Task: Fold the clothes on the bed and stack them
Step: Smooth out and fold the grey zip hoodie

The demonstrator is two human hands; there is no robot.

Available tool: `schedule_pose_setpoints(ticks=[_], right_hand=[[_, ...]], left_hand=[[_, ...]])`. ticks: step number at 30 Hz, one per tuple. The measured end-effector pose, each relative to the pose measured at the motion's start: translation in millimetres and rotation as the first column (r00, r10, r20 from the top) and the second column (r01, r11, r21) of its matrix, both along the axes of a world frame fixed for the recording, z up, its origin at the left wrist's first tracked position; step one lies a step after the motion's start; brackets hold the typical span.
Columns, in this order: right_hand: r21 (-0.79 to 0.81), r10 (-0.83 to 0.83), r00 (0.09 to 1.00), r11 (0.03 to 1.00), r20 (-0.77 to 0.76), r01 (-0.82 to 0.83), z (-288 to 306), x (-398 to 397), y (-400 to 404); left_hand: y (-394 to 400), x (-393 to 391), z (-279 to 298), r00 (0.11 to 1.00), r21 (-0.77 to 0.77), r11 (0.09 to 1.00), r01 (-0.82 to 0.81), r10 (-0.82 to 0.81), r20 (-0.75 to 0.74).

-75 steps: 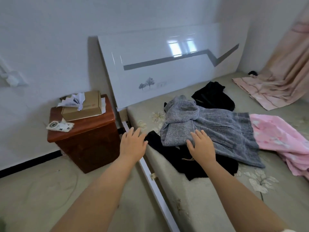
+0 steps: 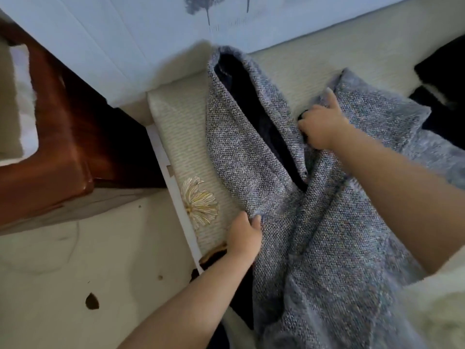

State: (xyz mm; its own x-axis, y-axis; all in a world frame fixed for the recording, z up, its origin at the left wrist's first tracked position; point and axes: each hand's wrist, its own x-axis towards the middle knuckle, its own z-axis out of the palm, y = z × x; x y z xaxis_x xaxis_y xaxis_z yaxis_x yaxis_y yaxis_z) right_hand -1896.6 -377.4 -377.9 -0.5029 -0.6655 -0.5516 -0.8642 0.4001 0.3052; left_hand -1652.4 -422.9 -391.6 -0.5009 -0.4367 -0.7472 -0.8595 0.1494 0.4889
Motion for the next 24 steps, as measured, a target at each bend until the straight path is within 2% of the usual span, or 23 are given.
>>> schedule_pose_setpoints(ticks=[3, 6, 8, 10, 12, 14, 17, 20, 22, 24], right_hand=[[-0.061, -0.029, 0.998, 0.998, -0.063, 0.026, 27, -2, 19], [-0.319, -0.254, 0.967, 0.917, -0.002, 0.240, 74, 2, 58], [-0.413, -0.379, 0.924, 0.851, -0.059, 0.323, 113, 9, 86], [-0.451, -0.511, 0.848, 0.795, -0.139, 0.405, 156, 22, 118], [-0.511, -0.648, 0.745, 0.700, -0.158, 0.499, 199, 41, 154], [-0.558, -0.743, 0.642, 0.618, -0.186, 0.554, 244, 68, 193], [-0.633, -0.861, 0.473, 0.475, -0.189, 0.611, 310, 128, 251], [-0.759, -0.954, 0.270, 0.271, -0.130, 0.592, 372, 211, 304], [-0.836, -0.972, 0.167, 0.226, -0.163, 0.501, 405, 272, 332], [-0.896, -0.979, 0.051, 0.203, -0.199, 0.395, 431, 330, 353]], left_hand=[[-7, 1, 19, 0.987, -0.023, 0.999, -0.035, 0.031, -0.156], [-4, -13, 55, 0.965, -0.087, 0.996, -0.014, -0.009, -0.262], [3, -28, 83, 0.946, -0.105, 0.994, -0.012, -0.023, -0.322], [14, -42, 114, 0.920, -0.098, 0.995, -0.022, -0.018, -0.392], [27, -54, 148, 0.883, -0.093, 0.996, -0.019, -0.026, -0.468], [40, -62, 185, 0.831, -0.147, 0.989, 0.027, -0.105, -0.547], [68, -59, 247, 0.699, -0.230, 0.962, 0.147, -0.266, -0.664], [105, -38, 308, 0.506, -0.338, 0.903, 0.265, -0.429, -0.748], [133, -19, 346, 0.336, -0.399, 0.863, 0.310, -0.492, -0.803], [163, 2, 384, 0.211, -0.437, 0.839, 0.324, -0.514, -0.831]])
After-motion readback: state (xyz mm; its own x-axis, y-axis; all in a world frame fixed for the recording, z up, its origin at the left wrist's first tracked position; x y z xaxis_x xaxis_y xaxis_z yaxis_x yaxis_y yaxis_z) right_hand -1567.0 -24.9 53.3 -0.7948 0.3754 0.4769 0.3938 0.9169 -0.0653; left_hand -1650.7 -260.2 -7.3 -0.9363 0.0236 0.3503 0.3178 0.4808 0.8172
